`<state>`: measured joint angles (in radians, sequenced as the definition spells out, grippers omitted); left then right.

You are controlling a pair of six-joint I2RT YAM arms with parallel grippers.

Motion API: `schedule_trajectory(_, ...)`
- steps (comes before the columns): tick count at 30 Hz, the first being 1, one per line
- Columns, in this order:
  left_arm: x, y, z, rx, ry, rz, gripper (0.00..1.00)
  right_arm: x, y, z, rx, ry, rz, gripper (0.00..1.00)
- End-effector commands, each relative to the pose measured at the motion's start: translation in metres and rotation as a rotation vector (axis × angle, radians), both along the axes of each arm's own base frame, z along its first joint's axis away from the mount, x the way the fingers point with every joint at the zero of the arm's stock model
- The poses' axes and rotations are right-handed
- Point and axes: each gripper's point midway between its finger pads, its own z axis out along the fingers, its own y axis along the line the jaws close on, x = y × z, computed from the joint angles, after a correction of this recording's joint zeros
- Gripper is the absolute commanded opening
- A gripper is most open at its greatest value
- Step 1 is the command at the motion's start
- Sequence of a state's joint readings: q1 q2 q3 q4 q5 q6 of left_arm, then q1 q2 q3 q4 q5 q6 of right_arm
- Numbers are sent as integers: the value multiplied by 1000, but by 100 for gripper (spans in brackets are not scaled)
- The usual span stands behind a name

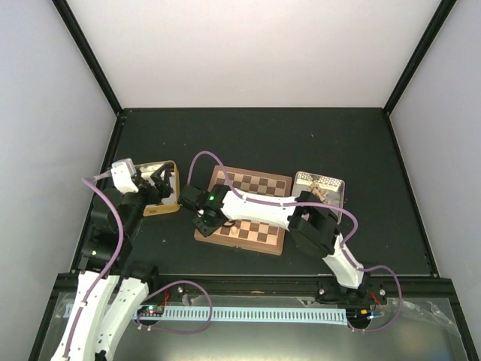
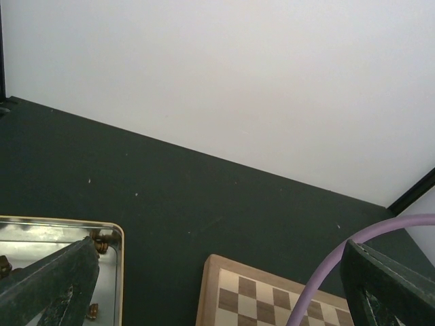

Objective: Set up the chess pieces on the board
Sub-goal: Place the chess piece on the chessboard.

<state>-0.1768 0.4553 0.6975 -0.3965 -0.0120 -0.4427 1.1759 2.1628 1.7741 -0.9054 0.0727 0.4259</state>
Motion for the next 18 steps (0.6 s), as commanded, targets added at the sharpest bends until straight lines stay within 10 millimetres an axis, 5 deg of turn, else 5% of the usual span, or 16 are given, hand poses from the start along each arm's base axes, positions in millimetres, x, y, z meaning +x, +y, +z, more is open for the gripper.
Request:
schedule_trajectory(1, -4, 4, 15, 14, -32, 15, 99, 3, 2, 5, 7, -10, -9, 29)
schedule_trajectory(18, -4, 2, 13, 15, -22, 1, 99, 3, 14, 17, 105, 2, -12, 24)
